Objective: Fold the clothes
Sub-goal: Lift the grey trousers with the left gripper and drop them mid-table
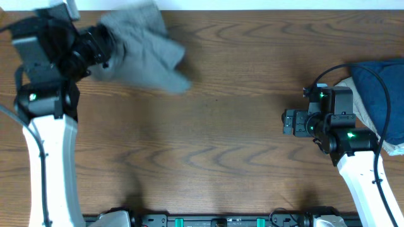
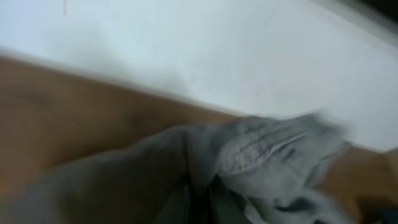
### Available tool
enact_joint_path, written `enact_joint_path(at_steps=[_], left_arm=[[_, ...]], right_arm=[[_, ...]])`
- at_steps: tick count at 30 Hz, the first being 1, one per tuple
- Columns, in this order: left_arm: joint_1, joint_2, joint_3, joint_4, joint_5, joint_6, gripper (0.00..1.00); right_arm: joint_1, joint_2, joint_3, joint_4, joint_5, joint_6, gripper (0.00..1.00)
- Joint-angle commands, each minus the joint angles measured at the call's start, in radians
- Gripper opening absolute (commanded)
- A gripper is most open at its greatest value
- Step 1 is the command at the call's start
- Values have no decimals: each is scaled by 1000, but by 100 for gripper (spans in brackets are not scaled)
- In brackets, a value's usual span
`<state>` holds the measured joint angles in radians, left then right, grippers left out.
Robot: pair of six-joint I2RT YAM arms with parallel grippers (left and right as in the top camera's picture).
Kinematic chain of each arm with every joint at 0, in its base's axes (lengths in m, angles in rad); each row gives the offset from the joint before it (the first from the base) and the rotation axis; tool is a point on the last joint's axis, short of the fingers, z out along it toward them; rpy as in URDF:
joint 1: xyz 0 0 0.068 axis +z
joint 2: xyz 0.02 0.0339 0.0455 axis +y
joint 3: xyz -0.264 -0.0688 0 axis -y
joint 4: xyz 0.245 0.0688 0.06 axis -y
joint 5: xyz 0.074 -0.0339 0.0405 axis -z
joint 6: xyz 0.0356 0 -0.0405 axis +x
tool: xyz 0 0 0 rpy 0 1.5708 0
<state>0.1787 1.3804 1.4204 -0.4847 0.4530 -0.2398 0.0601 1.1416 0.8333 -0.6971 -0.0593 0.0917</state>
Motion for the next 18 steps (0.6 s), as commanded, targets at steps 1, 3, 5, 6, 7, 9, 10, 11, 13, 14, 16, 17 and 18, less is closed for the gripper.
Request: enact_joint_path(at_steps=[1,3,5,6,7,9,10,11,13,14,16,17,18], left_arm=[[-8,35,6,-29,11,-9,7],[-16,61,6,-39,12,-9,8],[-28,75,6,-38,16,-9,8],[-37,82,6,-38,32,-9,8],[-47,87,6,-38,61,-9,7],[-76,97,6,-43,151,-9,7],[-90,100,6,-49,186,-9,7],[-112,103,6,-58,233,-9,8],[-160,107,6,-80,303,-9,8],[-186,109,6,-94,315,-8,10],[-231,109,6,-130,315,16,37],[-246,109,6,-145,314,44,49],[-261,109,6,-167,314,85,57]], right_arm=[[-14,0,19,1,3,9,97],[-14,0,19,1,3,9,97],[-14,0,19,2,3,9,97],[-14,0,19,2,3,9,97],[-14,0,19,2,3,9,97],[-14,0,19,1,3,8,97],[-14,0,19,2,3,8,97],[-14,0,19,2,3,9,97],[-14,0,19,6,3,9,97],[-14,0,19,10,3,9,97],[-14,0,19,12,3,9,97],[-14,0,19,12,3,9,97],[-14,0,19,11,3,8,97]])
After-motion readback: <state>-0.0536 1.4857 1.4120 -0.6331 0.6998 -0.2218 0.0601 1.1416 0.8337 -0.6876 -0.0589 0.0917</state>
